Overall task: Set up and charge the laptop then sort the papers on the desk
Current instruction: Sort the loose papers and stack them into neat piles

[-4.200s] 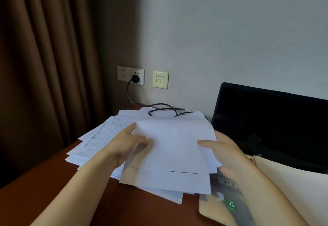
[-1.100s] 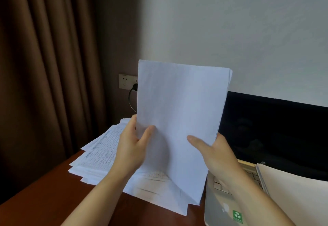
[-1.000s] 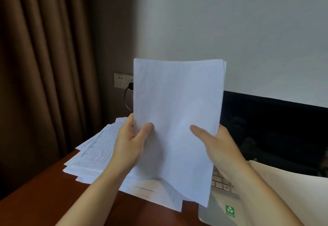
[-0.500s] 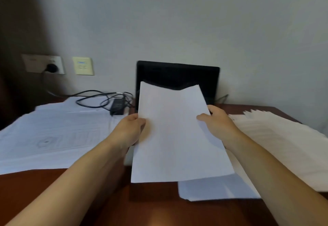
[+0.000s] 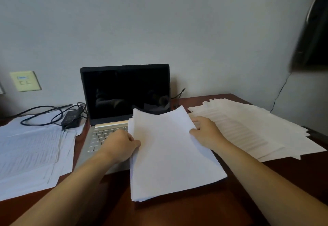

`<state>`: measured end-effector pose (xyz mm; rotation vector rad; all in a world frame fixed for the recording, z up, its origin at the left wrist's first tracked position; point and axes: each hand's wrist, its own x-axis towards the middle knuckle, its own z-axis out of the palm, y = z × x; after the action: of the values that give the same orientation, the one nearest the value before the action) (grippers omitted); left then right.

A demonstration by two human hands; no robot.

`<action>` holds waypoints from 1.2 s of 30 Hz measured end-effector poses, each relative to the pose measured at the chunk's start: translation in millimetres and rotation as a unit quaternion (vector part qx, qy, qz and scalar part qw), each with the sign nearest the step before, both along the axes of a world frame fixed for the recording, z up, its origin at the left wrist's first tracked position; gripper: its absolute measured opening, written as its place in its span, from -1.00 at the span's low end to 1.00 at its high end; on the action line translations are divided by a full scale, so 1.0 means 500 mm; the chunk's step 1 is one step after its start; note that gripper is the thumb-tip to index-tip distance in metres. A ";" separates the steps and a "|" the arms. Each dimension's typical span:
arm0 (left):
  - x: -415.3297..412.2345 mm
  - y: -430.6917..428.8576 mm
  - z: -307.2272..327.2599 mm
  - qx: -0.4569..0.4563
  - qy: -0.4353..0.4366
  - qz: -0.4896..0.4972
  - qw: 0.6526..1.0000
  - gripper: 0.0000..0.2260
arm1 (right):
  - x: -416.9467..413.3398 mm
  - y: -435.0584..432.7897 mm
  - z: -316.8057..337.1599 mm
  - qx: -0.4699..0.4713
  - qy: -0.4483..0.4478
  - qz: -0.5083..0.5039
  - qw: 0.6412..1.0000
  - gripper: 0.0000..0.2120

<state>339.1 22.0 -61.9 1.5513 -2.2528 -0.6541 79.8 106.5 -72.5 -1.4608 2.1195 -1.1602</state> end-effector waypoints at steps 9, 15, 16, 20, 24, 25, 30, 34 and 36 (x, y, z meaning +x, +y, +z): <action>0.003 -0.012 -0.017 -0.077 -0.064 0.006 0.995 -0.64 | -0.005 -0.016 -0.014 0.005 0.116 0.002 0.993 -0.63; 0.007 -0.015 -0.017 -0.105 -0.099 0.015 0.989 -0.66 | -0.008 -0.031 -0.024 0.028 0.147 -0.016 0.989 -0.84; 0.011 -0.013 -0.017 -0.109 -0.094 0.017 0.989 -0.64 | -0.008 -0.034 -0.024 0.032 0.155 -0.021 0.987 -0.82; 0.048 -0.005 -0.019 -0.105 -0.037 0.023 0.994 -0.54 | 0.021 -0.048 -0.009 0.039 0.177 -0.025 0.983 -0.65; 0.133 -0.006 -0.026 -0.159 -0.059 0.054 0.984 -0.53 | 0.106 -0.071 0.015 0.021 0.220 0.039 0.974 -0.81; 0.166 -0.008 -0.030 -0.177 -0.066 0.058 0.980 -0.54 | 0.136 -0.078 0.021 0.010 0.229 0.061 0.971 -0.85; 0.390 -0.046 -0.042 -0.218 -0.108 0.033 0.969 -0.63 | 0.305 -0.116 0.037 -0.055 0.247 0.166 0.953 -0.90; 0.579 -0.081 -0.059 -0.110 -0.196 0.075 0.972 -0.46 | 0.454 -0.152 0.037 -0.080 0.277 0.268 0.919 -0.90; 0.635 -0.083 -0.063 -0.027 -0.205 0.074 0.976 -0.27 | 0.524 -0.173 0.028 -0.079 0.296 0.309 0.900 -0.89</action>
<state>656.6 -19.6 -93.4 1.9485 -2.3755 -0.2422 341.6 19.7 -58.3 -2.5674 1.6396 -0.6995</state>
